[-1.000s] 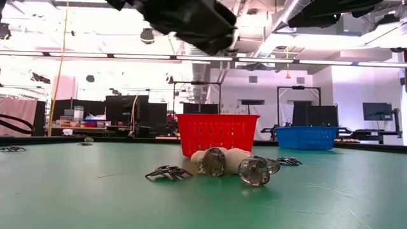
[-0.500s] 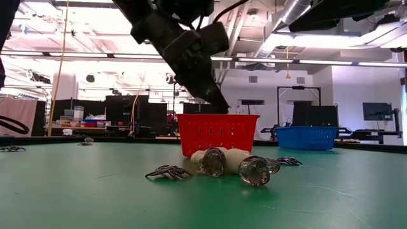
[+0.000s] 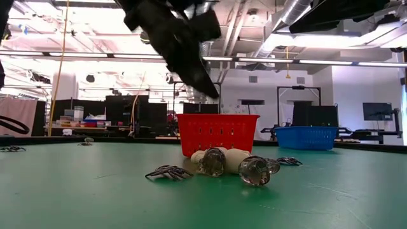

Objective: Sort Halloween decoration
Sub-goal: Put the black skull toy into the blue bin

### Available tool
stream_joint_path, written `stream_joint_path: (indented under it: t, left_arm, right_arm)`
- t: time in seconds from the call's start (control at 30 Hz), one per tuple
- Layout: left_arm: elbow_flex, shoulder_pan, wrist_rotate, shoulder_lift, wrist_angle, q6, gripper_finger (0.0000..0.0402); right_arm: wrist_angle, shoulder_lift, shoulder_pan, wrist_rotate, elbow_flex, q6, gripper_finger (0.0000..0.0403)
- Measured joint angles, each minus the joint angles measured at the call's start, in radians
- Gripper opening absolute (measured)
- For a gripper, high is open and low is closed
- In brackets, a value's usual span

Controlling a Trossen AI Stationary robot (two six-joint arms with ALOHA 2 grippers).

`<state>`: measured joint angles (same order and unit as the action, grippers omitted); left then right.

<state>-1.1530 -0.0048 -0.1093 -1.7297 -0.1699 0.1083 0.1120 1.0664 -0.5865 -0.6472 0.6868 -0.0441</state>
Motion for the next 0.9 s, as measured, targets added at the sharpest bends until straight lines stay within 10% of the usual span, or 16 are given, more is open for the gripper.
stream_joint_path:
  t: [0.27,0.53,0.9]
  left_arm:
    - [-0.003,-0.107,-0.192,0.122,0.023,-0.097,0.0163]
    - [-0.001,-0.337,-0.011,-0.049,0.183,0.007,0.015]
    - [-0.001,-0.36,0.017,-0.268,0.342,-0.079,0.0137]
  right_arm:
    - [-0.001,0.0,0.0,0.0,0.0,0.0,0.0258]
    - [-0.015,0.0,0.0,0.0,0.0,-0.001,0.0258]
    - [-0.047,0.002,0.0,0.051,0.0,-0.011,0.0258]
